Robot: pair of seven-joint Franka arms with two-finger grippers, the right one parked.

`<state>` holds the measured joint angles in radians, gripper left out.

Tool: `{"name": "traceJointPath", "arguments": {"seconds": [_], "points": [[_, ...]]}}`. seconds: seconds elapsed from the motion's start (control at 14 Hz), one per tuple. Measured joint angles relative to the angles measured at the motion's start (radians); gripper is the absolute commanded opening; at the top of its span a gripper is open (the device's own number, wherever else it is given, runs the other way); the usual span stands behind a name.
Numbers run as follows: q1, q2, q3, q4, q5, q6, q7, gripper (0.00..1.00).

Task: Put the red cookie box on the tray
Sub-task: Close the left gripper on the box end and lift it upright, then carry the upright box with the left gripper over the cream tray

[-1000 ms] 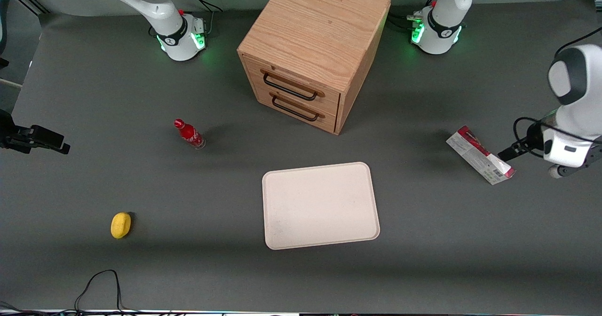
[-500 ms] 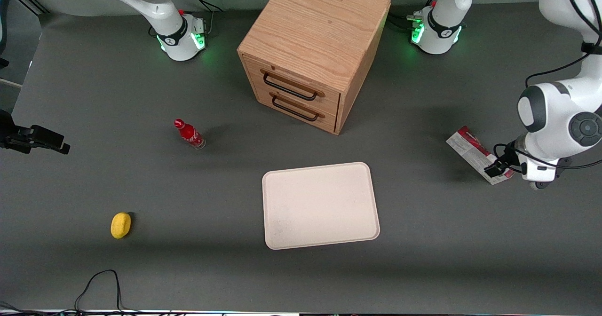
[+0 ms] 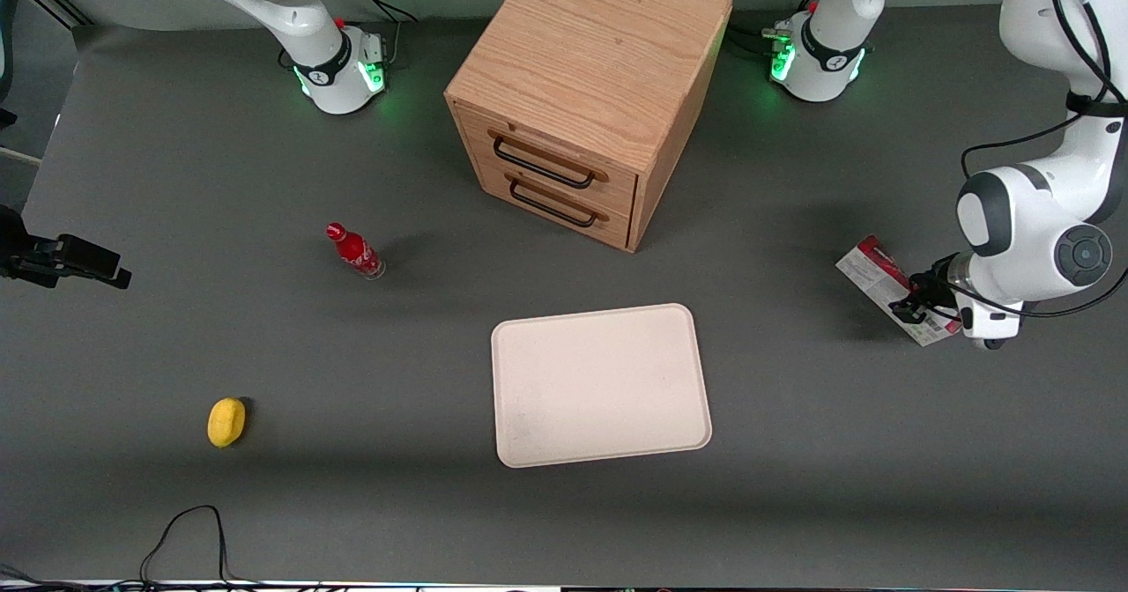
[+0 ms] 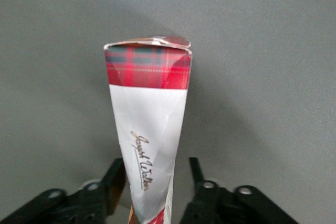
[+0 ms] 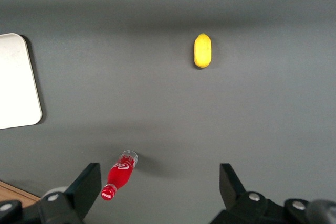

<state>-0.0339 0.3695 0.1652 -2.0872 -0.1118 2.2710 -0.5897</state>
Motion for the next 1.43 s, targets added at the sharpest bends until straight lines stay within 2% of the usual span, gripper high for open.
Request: {"name": "traceJointPath", "arguments": {"seconds": [0.21,0.5,0.71,0.93,1.14,1.43], "points": [[0.000,0.000,0.000,0.000,0.000,-0.003,0.007,0.00],[-0.002,-0.010,-0.001,0.038,0.009,-0.021,0.113,0.00],[-0.009,-0.036,-0.002,0.221,0.061,-0.228,0.222,0.00],[-0.033,-0.062,-0.008,0.434,0.065,-0.437,0.332,0.00],[-0.081,-0.060,-0.049,0.615,0.067,-0.615,0.367,0.00],[-0.206,0.042,-0.109,0.860,0.068,-0.827,0.365,0.00]]}}
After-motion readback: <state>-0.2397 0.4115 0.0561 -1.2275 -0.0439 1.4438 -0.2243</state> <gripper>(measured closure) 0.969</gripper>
